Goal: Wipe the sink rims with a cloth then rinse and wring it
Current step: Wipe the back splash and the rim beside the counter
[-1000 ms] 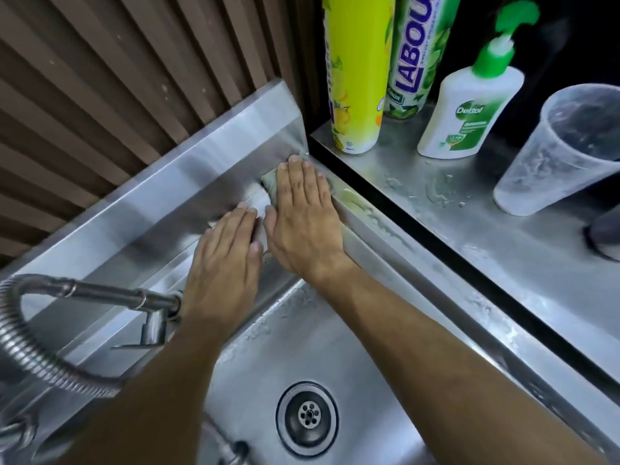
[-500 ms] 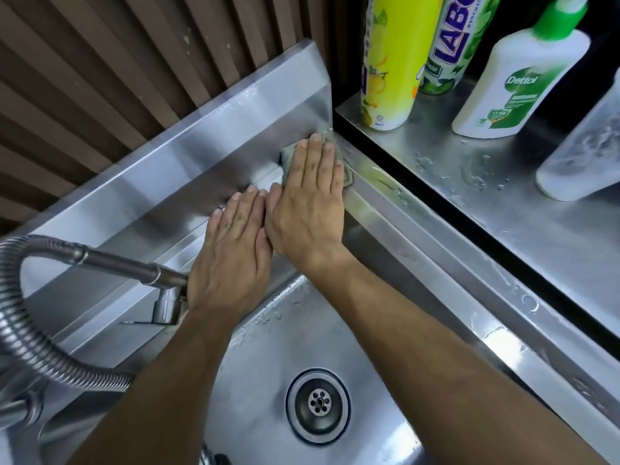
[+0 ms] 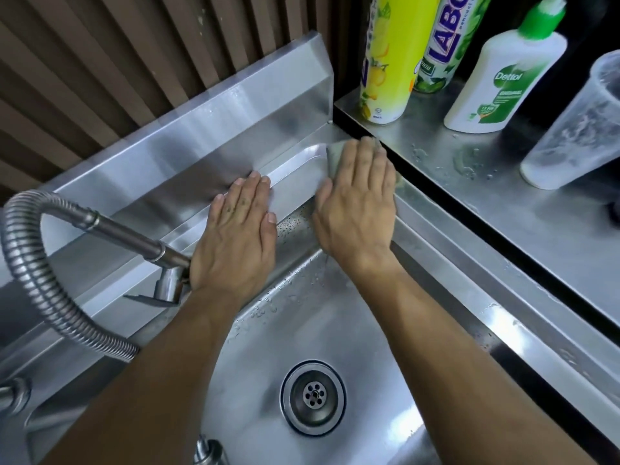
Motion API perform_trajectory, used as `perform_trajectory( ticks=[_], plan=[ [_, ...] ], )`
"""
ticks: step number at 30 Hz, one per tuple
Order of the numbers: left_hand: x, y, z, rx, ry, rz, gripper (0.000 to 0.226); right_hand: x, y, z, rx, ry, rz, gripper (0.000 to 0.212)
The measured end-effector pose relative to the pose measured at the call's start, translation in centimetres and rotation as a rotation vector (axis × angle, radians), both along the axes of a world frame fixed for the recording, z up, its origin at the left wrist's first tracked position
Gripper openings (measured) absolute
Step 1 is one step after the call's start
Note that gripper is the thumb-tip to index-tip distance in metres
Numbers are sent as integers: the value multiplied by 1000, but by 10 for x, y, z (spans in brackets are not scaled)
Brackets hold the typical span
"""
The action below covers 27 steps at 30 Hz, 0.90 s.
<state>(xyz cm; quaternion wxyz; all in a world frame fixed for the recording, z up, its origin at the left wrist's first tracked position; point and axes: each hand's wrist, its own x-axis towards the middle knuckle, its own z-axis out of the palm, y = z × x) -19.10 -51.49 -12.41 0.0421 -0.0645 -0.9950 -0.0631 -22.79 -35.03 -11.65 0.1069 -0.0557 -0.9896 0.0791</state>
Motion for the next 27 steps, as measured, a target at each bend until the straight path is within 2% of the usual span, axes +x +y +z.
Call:
perform_trajectory(
  ticks=[2,6,13,16,19,23,27],
  plan=[
    [-1,-1,-1,-9,5,-2,60,3,2,-2,-14,7,18,63],
    [-1,0,-2,-22,19,-3,59,-38,-15,10,-14,-83,152,65],
    [0,0,-1,-21,4,-7,60,-28,-2,1,-32,13,53,63],
    [1,0,0,-14,2,-3,61,-41,-3,7,-51,48,57,72],
    [0,0,-1,-9,-8,-3,61,-68,-6,14,-64,-46,128,85],
    [0,1,-1,-7,-1,-2,61,-43,0,2,-5,-22,193,67],
    [-1,12,8,11,-12,-31,63,12,17,-3,-35,42,224,62]
  ],
)
